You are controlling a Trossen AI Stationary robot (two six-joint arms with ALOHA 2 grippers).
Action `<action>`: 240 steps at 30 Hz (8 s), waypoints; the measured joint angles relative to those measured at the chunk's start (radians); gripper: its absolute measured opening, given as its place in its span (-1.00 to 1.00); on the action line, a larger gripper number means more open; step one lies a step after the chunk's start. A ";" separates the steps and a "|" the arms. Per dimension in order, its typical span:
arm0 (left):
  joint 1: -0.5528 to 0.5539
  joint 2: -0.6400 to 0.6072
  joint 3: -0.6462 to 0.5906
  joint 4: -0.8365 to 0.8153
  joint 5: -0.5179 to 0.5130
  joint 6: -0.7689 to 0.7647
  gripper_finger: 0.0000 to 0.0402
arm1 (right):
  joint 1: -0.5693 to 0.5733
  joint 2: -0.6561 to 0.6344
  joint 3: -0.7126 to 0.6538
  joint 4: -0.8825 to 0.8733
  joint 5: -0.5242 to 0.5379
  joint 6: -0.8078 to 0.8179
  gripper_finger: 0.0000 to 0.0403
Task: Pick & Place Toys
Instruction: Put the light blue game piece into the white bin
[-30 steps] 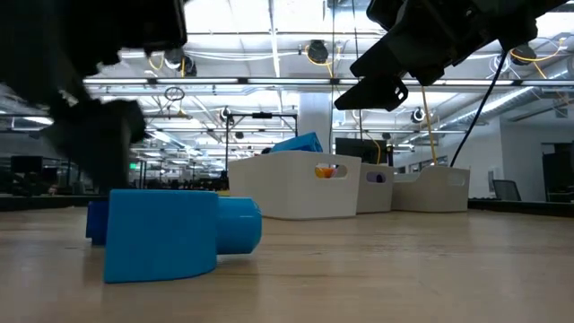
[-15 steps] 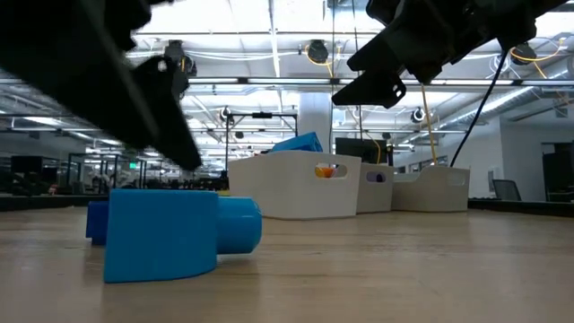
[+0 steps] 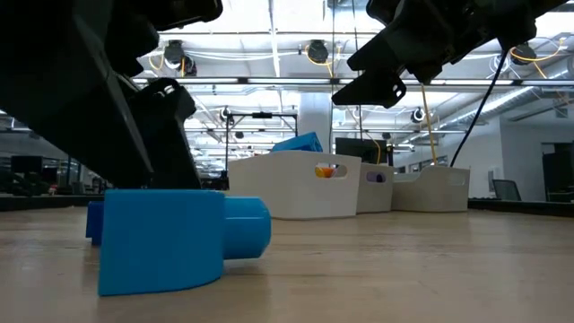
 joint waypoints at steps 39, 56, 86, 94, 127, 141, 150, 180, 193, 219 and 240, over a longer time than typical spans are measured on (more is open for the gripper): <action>-0.062 0.046 -0.001 0.037 -0.272 0.336 0.53 | 0.000 0.000 0.000 0.002 0.000 0.000 0.63; 0.050 0.159 0.000 0.314 -0.232 0.475 0.53 | 0.008 0.000 0.000 -0.004 -0.005 0.010 0.63; 0.041 0.131 0.000 0.071 -0.101 0.034 0.53 | 0.181 0.563 0.427 -0.165 -0.256 0.018 0.63; 0.025 0.111 -0.001 0.067 -0.033 0.062 0.53 | 0.199 0.503 0.427 -0.187 -0.189 -0.031 0.63; 0.089 0.132 0.001 0.391 0.212 0.235 -0.87 | 0.239 0.137 0.229 -0.306 0.001 -0.019 0.63; 0.234 0.128 0.001 0.246 -0.217 0.070 -0.92 | 0.235 0.121 0.175 -0.298 0.172 0.012 0.63; 0.231 0.108 -0.003 0.361 -0.131 0.111 -0.94 | 0.181 0.123 -0.015 -0.087 0.232 0.113 0.63; 0.240 0.035 -0.002 0.285 -0.217 0.123 -0.97 | 0.209 0.415 -0.018 0.245 0.234 0.128 0.15; 0.240 0.034 -0.001 0.287 -0.217 0.122 -0.80 | 0.207 0.415 -0.018 0.234 0.233 0.108 -0.48; 0.136 -0.203 0.000 0.091 -0.242 0.154 -0.80 | 0.031 -0.087 -0.019 -0.123 0.664 -0.096 -0.68; 0.145 -0.203 0.000 0.092 -0.244 0.149 -0.80 | -0.106 0.083 -0.021 -0.059 0.348 -0.027 -0.29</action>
